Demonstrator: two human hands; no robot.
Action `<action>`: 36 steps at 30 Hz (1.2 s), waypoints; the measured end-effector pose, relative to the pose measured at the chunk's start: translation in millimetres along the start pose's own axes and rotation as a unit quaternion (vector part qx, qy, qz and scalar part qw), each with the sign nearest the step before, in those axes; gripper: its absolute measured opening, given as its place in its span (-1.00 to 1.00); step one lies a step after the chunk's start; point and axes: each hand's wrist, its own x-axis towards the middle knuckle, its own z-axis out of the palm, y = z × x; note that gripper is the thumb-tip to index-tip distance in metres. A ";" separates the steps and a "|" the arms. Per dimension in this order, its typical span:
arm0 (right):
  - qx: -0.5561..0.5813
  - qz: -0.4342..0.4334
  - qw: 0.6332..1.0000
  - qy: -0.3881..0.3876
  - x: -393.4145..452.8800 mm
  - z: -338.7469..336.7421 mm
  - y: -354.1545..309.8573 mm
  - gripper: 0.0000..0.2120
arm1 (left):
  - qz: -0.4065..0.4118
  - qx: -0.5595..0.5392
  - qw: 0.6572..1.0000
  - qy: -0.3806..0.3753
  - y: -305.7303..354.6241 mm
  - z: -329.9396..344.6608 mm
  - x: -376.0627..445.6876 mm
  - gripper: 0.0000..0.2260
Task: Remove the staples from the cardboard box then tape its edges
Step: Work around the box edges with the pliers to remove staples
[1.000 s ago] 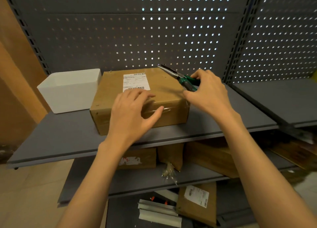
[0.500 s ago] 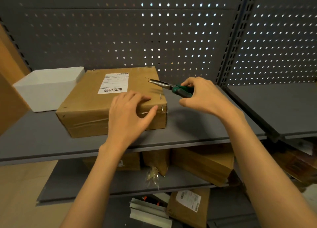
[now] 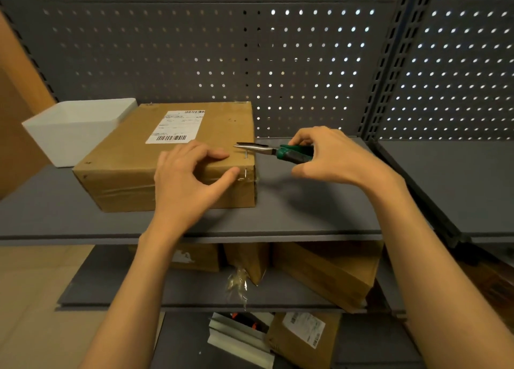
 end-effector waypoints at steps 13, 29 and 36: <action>0.021 -0.024 0.998 -0.060 0.9 -11.8 14.8 -0.75 | -0.024 -0.008 1.000 0.004 4.2 1.3 -0.1 -0.71; 0.039 -0.023 0.995 -0.091 9.8 -14.2 20.5 -0.91 | -0.018 0.018 1.000 -0.006 4.0 3.2 -0.7 -0.65; 0.064 -0.036 0.993 -0.096 14.7 -9.5 25.2 -0.93 | -0.006 0.040 0.999 -0.013 -0.1 5.9 -1.4 -0.64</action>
